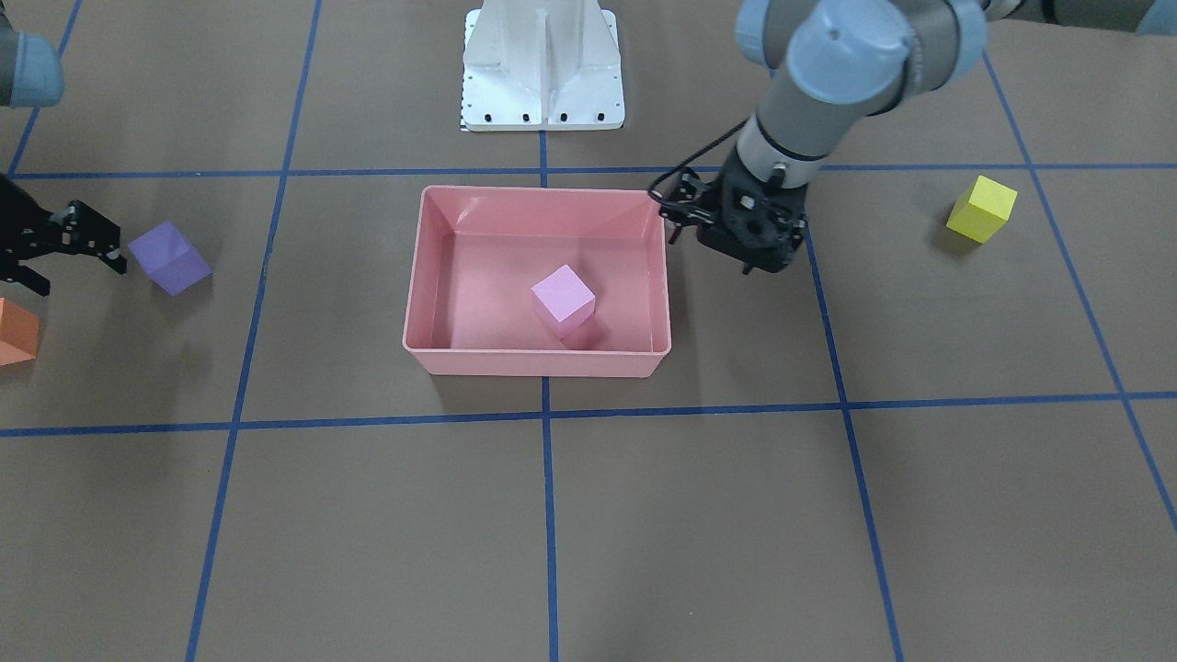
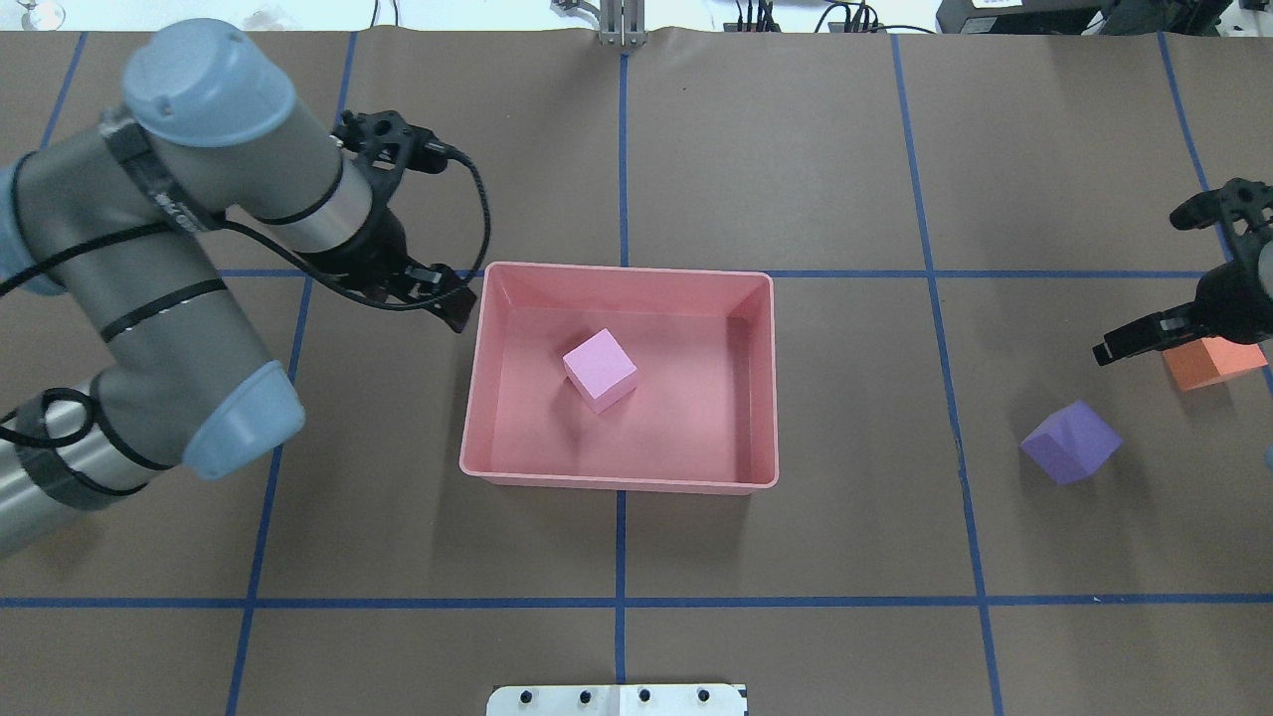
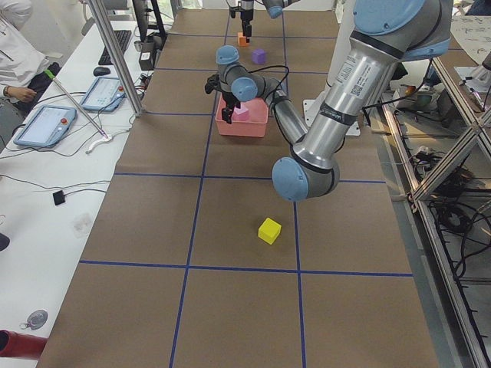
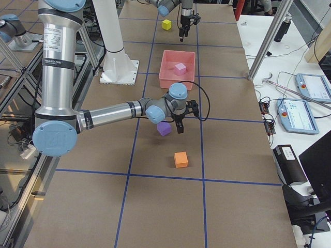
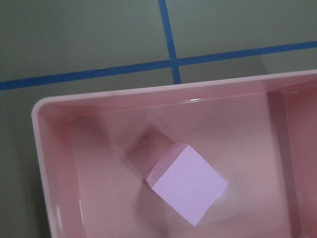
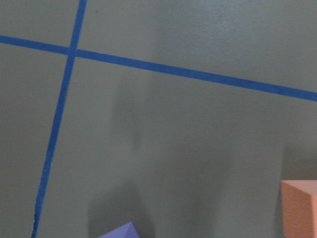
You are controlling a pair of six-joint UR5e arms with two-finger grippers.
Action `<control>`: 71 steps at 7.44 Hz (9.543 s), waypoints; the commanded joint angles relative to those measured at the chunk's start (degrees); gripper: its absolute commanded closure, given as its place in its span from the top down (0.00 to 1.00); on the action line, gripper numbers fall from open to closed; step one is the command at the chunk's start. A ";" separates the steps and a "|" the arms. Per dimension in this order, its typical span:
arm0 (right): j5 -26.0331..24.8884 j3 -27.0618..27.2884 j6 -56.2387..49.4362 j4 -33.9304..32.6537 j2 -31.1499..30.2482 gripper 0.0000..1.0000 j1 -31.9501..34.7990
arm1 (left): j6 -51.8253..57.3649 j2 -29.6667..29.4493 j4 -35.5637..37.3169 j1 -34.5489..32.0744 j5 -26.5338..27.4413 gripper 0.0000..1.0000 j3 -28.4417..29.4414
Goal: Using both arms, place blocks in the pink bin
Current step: 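Raise the left gripper away while the right gripper grasps the purple cube, then carry the purple cube into the pink bin and release it, then lift the right gripper away while the left gripper reaches the yellow cube, then grasp the yellow cube with the left gripper and drop it in the bin, then withdraw the left gripper while the right gripper grasps the orange cube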
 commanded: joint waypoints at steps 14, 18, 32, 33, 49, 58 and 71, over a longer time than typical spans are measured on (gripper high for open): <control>-9.77 4.09 28.90 -6.36 15.90 0.00 -13.67 | 23.02 11.11 -0.39 -9.69 -1.61 1.00 0.10; -12.82 4.54 42.75 -35.42 41.27 0.00 -16.63 | 23.54 12.24 -0.65 -9.51 -1.52 1.00 0.19; -4.86 4.89 11.89 -39.03 33.84 1.00 -2.53 | 16.13 50.30 -45.69 -14.08 -1.43 1.00 1.13; -3.88 5.41 8.62 -39.03 31.99 1.00 -1.02 | 12.94 50.39 -50.70 -13.91 -1.43 1.00 4.72; -2.46 7.35 -8.51 -39.12 20.65 1.00 4.69 | 7.11 43.50 -31.63 -3.97 -2.22 0.00 -8.54; 2.02 -8.29 -30.42 -12.49 1.13 1.00 16.30 | -13.54 -13.49 15.61 7.07 2.32 0.41 -1.49; 2.28 -16.88 -20.08 -5.78 3.40 0.99 16.39 | -16.89 -13.86 15.08 10.00 3.31 1.00 -0.96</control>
